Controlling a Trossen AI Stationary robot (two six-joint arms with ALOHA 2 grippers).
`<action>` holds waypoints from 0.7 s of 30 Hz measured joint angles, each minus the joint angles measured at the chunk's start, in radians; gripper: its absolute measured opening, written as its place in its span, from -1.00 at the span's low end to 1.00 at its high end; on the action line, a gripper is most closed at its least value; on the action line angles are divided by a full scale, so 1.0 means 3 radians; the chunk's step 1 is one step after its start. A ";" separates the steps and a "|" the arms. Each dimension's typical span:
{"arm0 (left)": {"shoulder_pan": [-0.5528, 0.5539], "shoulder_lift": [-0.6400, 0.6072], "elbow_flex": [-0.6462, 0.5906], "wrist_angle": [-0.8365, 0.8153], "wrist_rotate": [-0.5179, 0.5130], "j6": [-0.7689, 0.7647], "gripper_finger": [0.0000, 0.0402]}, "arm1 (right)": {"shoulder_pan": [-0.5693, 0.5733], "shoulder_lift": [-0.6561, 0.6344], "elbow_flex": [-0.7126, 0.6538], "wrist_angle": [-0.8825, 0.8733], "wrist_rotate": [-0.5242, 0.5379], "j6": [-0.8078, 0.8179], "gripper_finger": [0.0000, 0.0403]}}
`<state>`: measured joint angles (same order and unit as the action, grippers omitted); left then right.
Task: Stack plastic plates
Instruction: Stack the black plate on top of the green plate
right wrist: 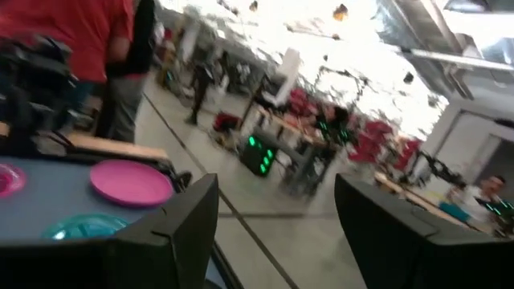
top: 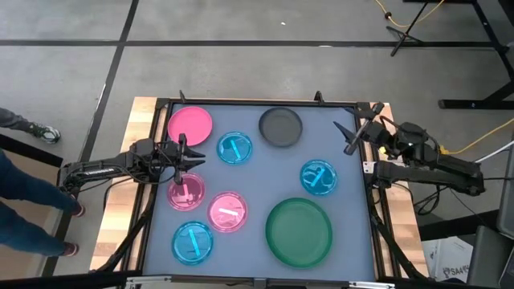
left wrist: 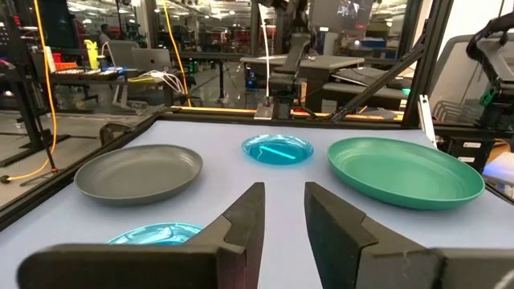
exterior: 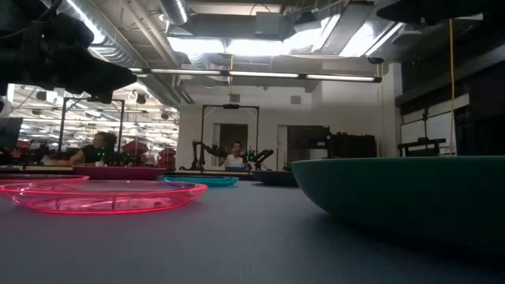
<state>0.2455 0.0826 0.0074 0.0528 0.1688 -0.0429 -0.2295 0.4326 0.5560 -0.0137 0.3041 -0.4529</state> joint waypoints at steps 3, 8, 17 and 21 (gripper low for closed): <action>0.0001 0.0000 0.0000 0.0000 0.0000 0.0001 -0.58 | 0.0000 0.0281 0.0232 -0.0101 0.0172 -0.0002 0.21; 0.0000 0.0000 0.0000 0.0000 0.0000 0.0000 -0.58 | -0.0001 0.0767 0.0705 -0.0423 0.0526 -0.0003 0.21; 0.0000 0.0000 0.0000 -0.0001 0.0000 0.0000 -0.58 | -0.0343 0.1576 0.1739 -0.1232 0.0508 -0.0003 0.21; 0.0000 0.0000 0.0000 0.0000 0.0000 0.0000 -0.58 | -0.0603 0.1965 0.2157 -0.1529 0.0274 -0.0002 0.21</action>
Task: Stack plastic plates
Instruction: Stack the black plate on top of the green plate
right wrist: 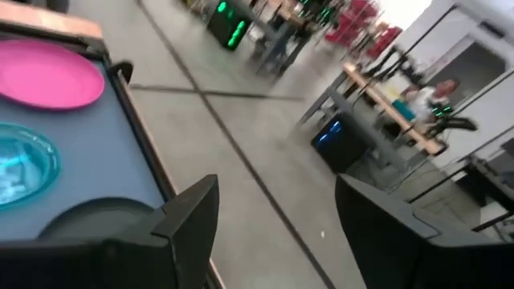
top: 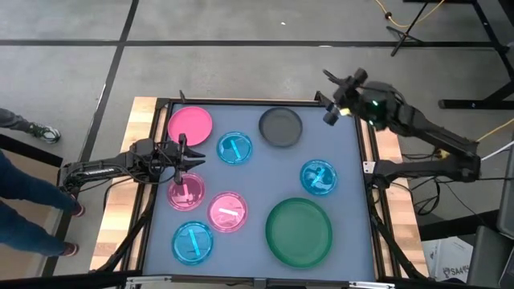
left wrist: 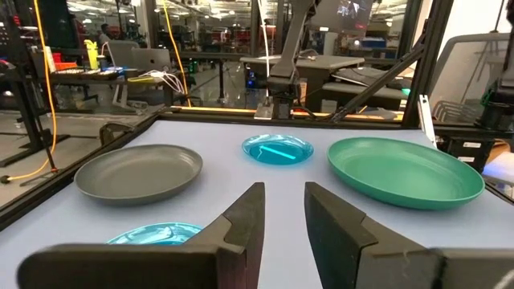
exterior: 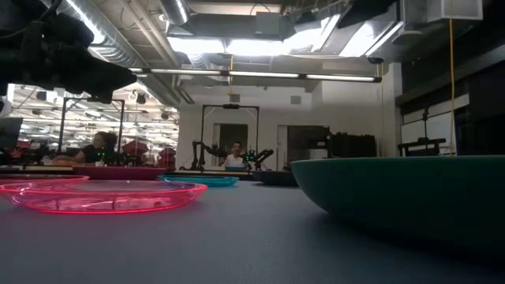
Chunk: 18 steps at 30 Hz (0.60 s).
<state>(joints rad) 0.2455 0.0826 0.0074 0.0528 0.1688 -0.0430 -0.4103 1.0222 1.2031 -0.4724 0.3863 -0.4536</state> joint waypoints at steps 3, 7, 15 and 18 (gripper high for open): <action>0.0001 0.0000 0.0000 -0.0001 0.0000 -0.0001 -0.58 | -0.0192 0.0261 0.0258 -0.0102 -0.0167 0.0000 0.21; 0.0001 0.0001 0.0000 -0.0001 0.0001 -0.0004 -0.58 | -0.0445 0.0603 0.0505 -0.0200 -0.0408 0.0001 0.21; 0.0000 0.0001 0.0000 -0.0001 0.0003 -0.0006 -0.58 | -0.0855 0.1161 0.0678 -0.0209 -0.0799 0.0001 0.21; 0.0000 0.0000 0.0000 -0.0001 0.0003 -0.0007 -0.58 | -0.0994 0.1328 0.0679 -0.0212 -0.0876 0.0001 0.21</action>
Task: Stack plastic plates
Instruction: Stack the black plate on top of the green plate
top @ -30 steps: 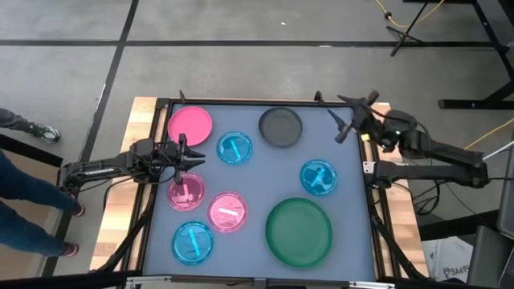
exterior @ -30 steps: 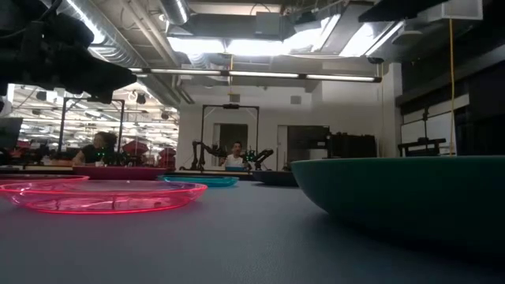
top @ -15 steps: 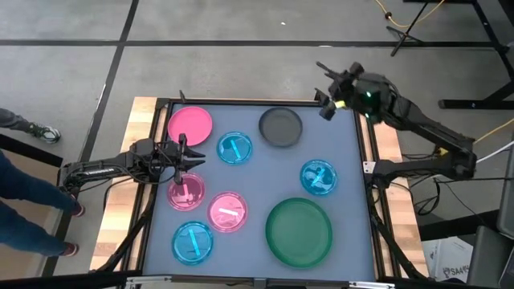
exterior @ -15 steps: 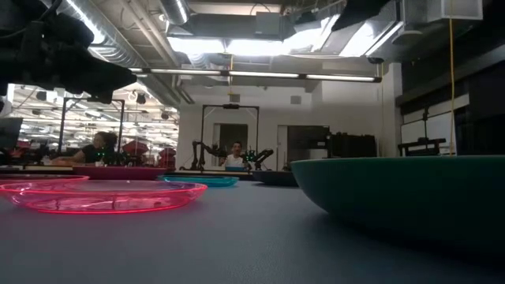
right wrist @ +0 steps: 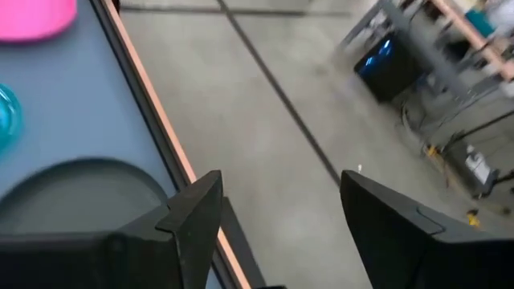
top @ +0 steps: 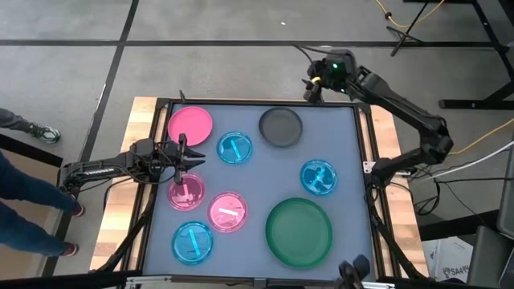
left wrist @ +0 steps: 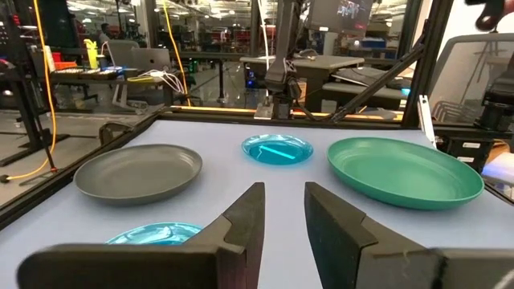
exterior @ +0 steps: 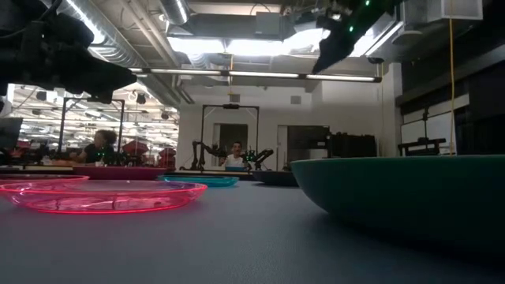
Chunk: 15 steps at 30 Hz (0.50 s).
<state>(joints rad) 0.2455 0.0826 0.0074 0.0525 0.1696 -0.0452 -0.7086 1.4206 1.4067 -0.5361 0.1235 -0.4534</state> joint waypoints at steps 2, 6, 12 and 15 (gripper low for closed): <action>0.0000 0.0000 0.0000 -0.0001 -0.0001 0.0000 -0.58 | -0.0080 0.0096 0.0001 0.0001 -0.0072 0.0001 0.21; 0.0001 0.0000 0.0000 0.0000 -0.0001 0.0000 -0.58 | -0.0216 0.0289 0.0001 0.0002 -0.0190 0.0004 0.21; 0.0001 0.0000 0.0000 -0.0001 -0.0001 0.0006 -0.58 | -0.0356 0.0523 0.0001 0.0009 -0.0307 0.0008 0.21; 0.0000 0.0000 0.0000 0.0000 -0.0001 0.0006 -0.58 | -0.0408 0.0618 0.0001 0.0011 -0.0329 0.0009 0.21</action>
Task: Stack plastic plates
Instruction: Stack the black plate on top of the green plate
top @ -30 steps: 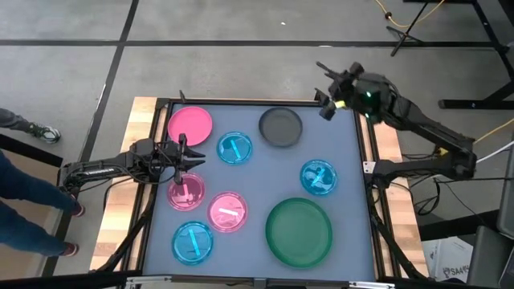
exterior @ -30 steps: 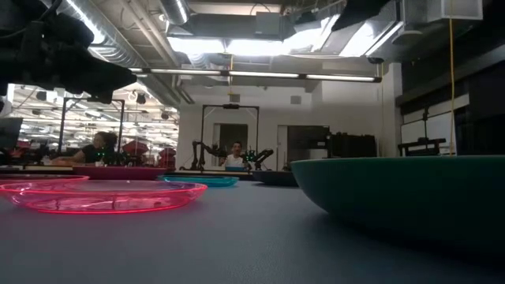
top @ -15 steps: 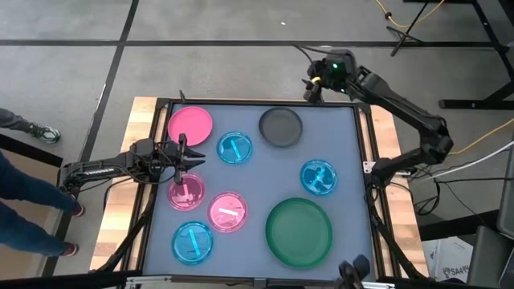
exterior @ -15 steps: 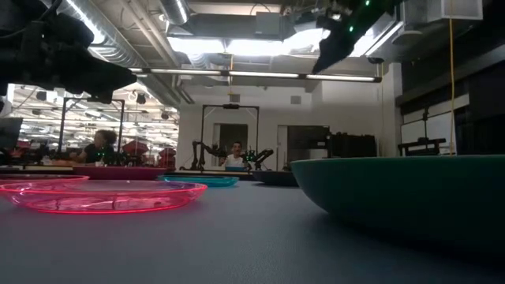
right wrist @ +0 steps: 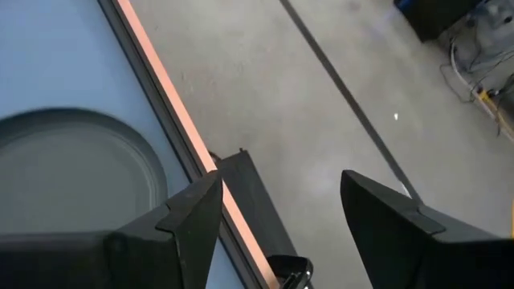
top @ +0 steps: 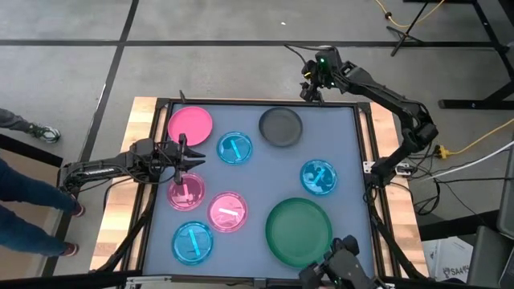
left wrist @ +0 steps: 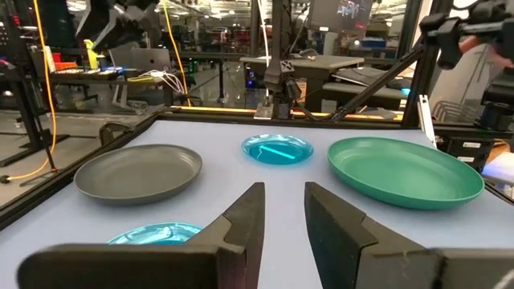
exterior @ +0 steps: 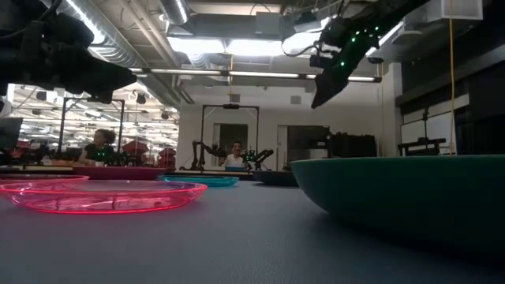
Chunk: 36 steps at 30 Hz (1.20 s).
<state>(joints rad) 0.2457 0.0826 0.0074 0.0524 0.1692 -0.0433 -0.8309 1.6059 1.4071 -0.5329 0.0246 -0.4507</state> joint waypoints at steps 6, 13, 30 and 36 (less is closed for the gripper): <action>-0.0001 0.0001 0.0000 0.0000 0.0000 0.0000 -0.58 | -0.0012 0.0165 0.0000 -0.0001 0.0001 0.0000 0.21; -0.0001 0.0000 0.0000 0.0000 0.0000 0.0000 -0.58 | -0.0008 0.0365 0.0000 -0.0008 -0.0012 0.0000 0.21; -0.0001 0.0000 0.0000 -0.0001 -0.0001 0.0001 -0.58 | 0.0000 0.0933 -0.0001 -0.0157 -0.0496 0.0004 0.21; -0.0001 0.0001 0.0000 0.0000 -0.0001 0.0001 -0.58 | 0.0000 0.1104 -0.0001 -0.0160 -0.0528 0.0003 0.21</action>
<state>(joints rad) 0.2455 0.0830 0.0074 0.0524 0.1688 -0.0429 -0.8309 1.9371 1.4067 -0.5809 -0.1337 -0.4499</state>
